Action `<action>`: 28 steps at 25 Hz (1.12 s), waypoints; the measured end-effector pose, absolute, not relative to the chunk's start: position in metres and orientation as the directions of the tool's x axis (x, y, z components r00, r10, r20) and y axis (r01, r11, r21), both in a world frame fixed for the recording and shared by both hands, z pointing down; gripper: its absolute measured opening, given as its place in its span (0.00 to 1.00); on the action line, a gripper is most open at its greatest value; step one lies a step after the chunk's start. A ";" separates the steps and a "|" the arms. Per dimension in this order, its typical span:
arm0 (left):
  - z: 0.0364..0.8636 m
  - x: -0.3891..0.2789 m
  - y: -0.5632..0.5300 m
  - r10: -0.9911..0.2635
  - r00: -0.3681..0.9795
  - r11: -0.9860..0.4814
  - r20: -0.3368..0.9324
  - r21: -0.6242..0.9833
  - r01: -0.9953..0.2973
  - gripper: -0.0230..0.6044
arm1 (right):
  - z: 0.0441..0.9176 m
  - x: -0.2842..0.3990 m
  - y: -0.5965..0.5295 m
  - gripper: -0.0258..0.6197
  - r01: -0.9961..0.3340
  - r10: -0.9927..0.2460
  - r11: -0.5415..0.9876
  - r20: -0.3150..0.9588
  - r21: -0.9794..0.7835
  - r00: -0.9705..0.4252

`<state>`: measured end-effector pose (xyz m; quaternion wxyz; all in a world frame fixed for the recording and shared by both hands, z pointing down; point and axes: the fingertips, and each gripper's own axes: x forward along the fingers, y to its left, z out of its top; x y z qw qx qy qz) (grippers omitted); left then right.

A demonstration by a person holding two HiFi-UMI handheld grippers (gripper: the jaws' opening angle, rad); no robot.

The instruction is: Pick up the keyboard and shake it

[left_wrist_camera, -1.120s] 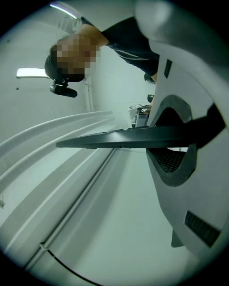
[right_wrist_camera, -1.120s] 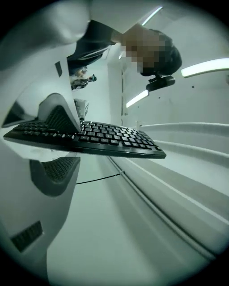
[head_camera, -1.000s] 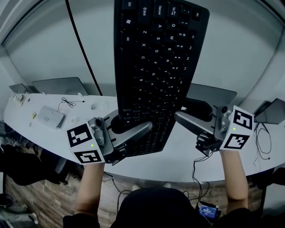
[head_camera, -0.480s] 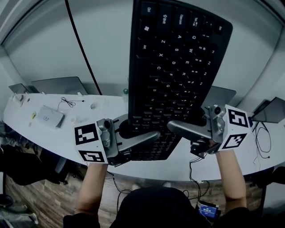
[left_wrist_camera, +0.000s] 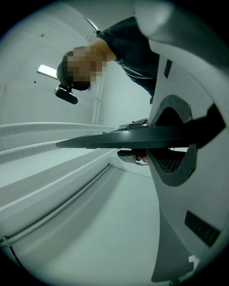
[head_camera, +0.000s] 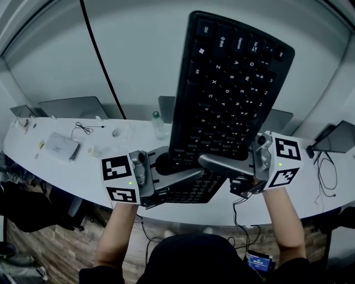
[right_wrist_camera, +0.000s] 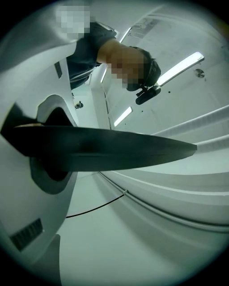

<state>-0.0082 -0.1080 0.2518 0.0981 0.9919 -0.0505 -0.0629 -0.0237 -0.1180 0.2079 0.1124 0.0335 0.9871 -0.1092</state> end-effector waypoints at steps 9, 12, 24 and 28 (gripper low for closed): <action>0.256 -0.008 -0.107 -0.100 0.987 -0.977 -0.127 0.200 -0.073 0.18 | 0.213 -0.024 -0.116 0.26 0.099 0.053 0.974 -0.220 -0.204 -0.974; 0.255 -0.008 -0.107 -0.099 0.987 -0.976 -0.126 0.203 -0.072 0.18 | 0.213 -0.024 -0.116 0.25 0.101 0.054 0.973 -0.219 -0.208 -0.974; 0.256 -0.001 -0.106 -0.117 0.990 -0.986 -0.079 0.128 -0.106 0.20 | 0.215 -0.019 -0.119 0.20 0.049 0.011 0.977 -0.180 -0.206 -0.984; 0.257 0.000 -0.107 -0.136 0.988 -0.987 -0.069 0.101 -0.129 0.21 | 0.216 -0.019 -0.120 0.20 0.030 -0.004 0.980 -0.169 -0.196 -0.986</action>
